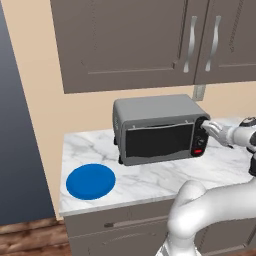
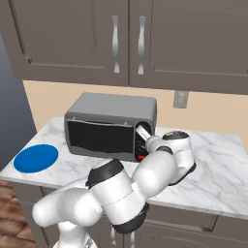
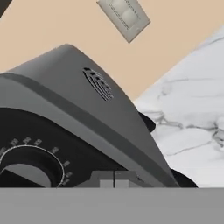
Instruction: Pull the toaster oven rack outwards. Pick up the baguette from the plate and place it on the toaster oven rack. Close the toaster oven door fully and set the temperature to the lowest setting.
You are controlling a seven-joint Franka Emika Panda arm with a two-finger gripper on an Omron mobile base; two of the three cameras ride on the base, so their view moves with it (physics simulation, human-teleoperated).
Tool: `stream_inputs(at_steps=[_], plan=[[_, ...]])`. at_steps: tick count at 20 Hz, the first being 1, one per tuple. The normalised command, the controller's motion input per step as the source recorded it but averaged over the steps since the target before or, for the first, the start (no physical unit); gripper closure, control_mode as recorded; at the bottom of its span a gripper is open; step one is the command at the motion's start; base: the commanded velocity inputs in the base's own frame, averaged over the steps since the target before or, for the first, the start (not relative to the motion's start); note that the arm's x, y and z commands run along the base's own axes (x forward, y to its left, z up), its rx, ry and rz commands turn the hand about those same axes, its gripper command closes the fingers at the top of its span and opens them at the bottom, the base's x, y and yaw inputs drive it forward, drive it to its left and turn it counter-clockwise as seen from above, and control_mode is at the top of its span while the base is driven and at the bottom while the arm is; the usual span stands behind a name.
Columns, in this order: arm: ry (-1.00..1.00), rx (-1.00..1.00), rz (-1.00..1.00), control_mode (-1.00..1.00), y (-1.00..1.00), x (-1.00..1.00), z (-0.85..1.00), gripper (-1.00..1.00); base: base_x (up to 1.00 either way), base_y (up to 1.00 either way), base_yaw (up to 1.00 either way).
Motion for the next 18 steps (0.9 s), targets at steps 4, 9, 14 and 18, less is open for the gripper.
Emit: stream_inputs(at_steps=[4, 9, 14, 18], plan=[[-0.36, -0.32, 0.72, -1.00, -0.54, -0.05, 0.00, 1.00, 0.00, 0.00, 0.00], [-0.34, -0.32, 0.69, -1.00, -0.57, -0.01, 0.07, 1.00, 0.00, 0.00, 0.00], [-0.25, -0.32, 0.68, -1.00, -0.57, 0.00, 0.01, 1.00, 0.00, 0.00, 0.00], [-0.21, -0.36, 0.68, -1.00, -0.42, 0.01, 0.11, 1.00, 0.00, 0.00, 0.00]])
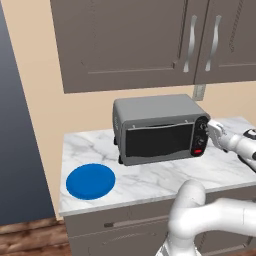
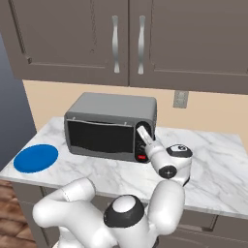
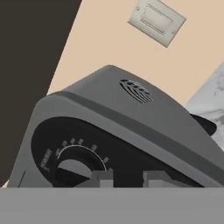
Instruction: Pull the toaster oven rack outwards. Pick up the baguette from the plate and place it on the toaster oven rack. Close the toaster oven door fully and set the temperature to the lowest setting.
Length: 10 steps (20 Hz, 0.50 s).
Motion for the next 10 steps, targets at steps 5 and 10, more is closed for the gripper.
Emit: stream_inputs(at_steps=[5, 10], plan=[[-0.18, -0.39, 0.65, -1.00, -0.37, 0.16, 0.22, 1.00, 0.00, 0.00, 0.00], [-0.20, -0.38, 0.56, -1.00, -0.36, 0.36, 0.23, 1.00, 0.00, 0.00, 0.00]])
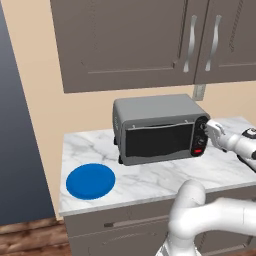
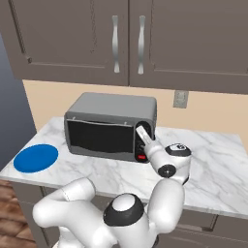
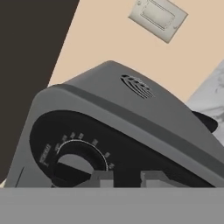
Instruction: Pull the toaster oven rack outwards. Pick up the baguette from the plate and place it on the toaster oven rack. Close the toaster oven door fully and set the temperature to the lowest setting.
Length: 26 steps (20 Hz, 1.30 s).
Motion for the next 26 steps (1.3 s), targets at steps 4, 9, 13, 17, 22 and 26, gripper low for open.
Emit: stream_inputs(at_steps=[4, 9, 13, 17, 22, 26], plan=[[-0.53, -0.31, 0.37, -1.00, -0.19, 0.40, 0.07, 1.00, 0.00, 0.00, 0.00], [-0.51, -0.26, 0.16, -1.00, -0.74, 0.40, 0.00, 1.00, 0.00, 0.00, 0.00], [-0.38, -0.13, 0.05, -1.00, -0.94, 0.47, 0.06, 1.00, 0.00, 0.00, 0.00], [-0.25, -0.13, 0.00, -1.00, -0.87, 0.74, 0.38, 1.00, 0.00, 0.00, 0.00], [-0.13, -0.08, 0.00, -1.00, -0.72, 0.98, 0.82, 1.00, 0.00, 0.00, 0.00], [-0.06, -0.06, -0.01, -1.00, -0.67, 1.00, 1.00, 1.00, 0.00, 0.00, 0.00]])
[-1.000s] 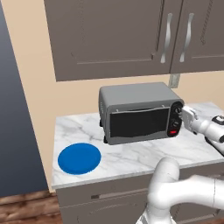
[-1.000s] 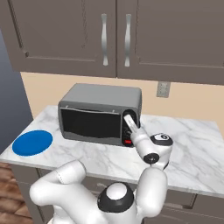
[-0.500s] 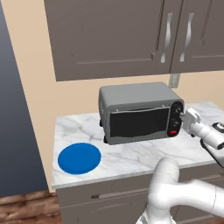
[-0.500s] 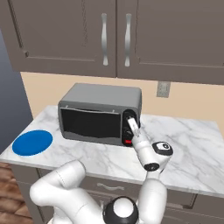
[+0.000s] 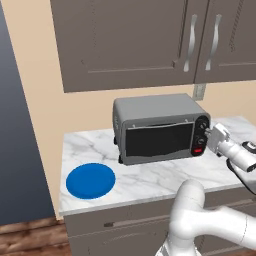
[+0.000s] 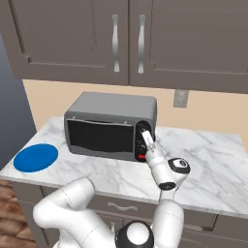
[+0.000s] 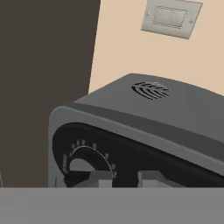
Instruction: Pull the toaster oven rack outwards. Pick up the baguette from the plate and place it on the toaster oven rack. Close the toaster oven door fully and set the temperature to the lowest setting.
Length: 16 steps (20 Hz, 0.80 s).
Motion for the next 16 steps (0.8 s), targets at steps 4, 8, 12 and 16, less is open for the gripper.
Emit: stream_inputs(at_steps=[4, 8, 12, 16], plan=[[0.00, -0.01, -0.05, -1.00, -0.80, 1.00, 1.00, 1.00, 0.00, 0.00, 0.00], [0.00, 0.00, -0.07, -1.00, -0.86, 1.00, 1.00, 1.00, 0.00, 0.00, 0.00], [0.00, 0.00, -0.04, -1.00, -0.98, 1.00, 1.00, 1.00, 0.00, 0.00, 0.00], [0.16, 0.07, -0.03, -1.00, -1.00, 1.00, 1.00, 1.00, 0.00, 0.00, 0.00]])
